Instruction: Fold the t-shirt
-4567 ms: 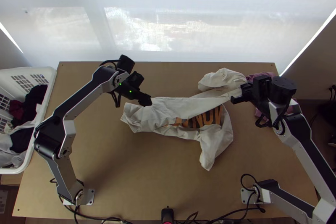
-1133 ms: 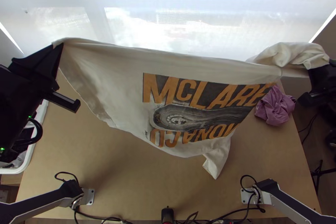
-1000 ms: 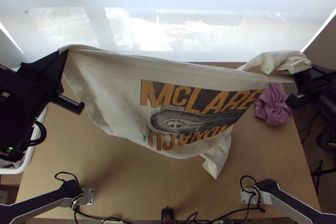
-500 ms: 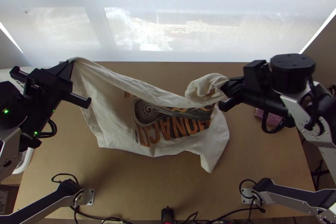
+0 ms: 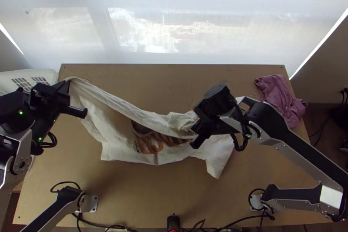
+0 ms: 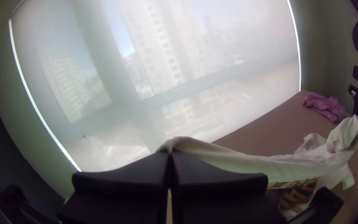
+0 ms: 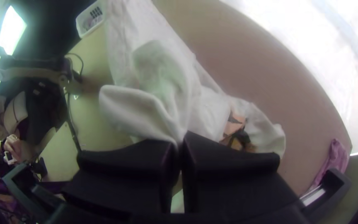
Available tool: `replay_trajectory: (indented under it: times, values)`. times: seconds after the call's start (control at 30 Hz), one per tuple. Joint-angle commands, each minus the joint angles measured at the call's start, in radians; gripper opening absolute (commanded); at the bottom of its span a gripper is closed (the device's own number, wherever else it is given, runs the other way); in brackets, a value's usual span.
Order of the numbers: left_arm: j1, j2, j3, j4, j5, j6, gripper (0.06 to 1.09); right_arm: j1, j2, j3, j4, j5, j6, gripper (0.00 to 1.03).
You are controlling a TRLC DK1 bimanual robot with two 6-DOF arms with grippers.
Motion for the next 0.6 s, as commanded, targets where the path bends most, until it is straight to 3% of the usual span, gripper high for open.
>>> replay_trajectory:
  times: [0.0,0.27,0.57]
  values:
    - [-0.014,-0.084,-0.195,-0.069,0.073,-0.007,0.09,0.037,-0.018,-0.211,0.003,-0.029,0.002,0.03]
    - [-0.132,-0.133,-0.360,-0.170,0.105,-0.082,0.09,0.019,-0.040,-0.411,0.019,-0.081,0.008,0.03]
    - [-0.209,-0.136,-0.449,-0.292,0.174,-0.115,0.09,-0.010,-0.110,-0.671,0.078,-0.080,-0.043,0.05]
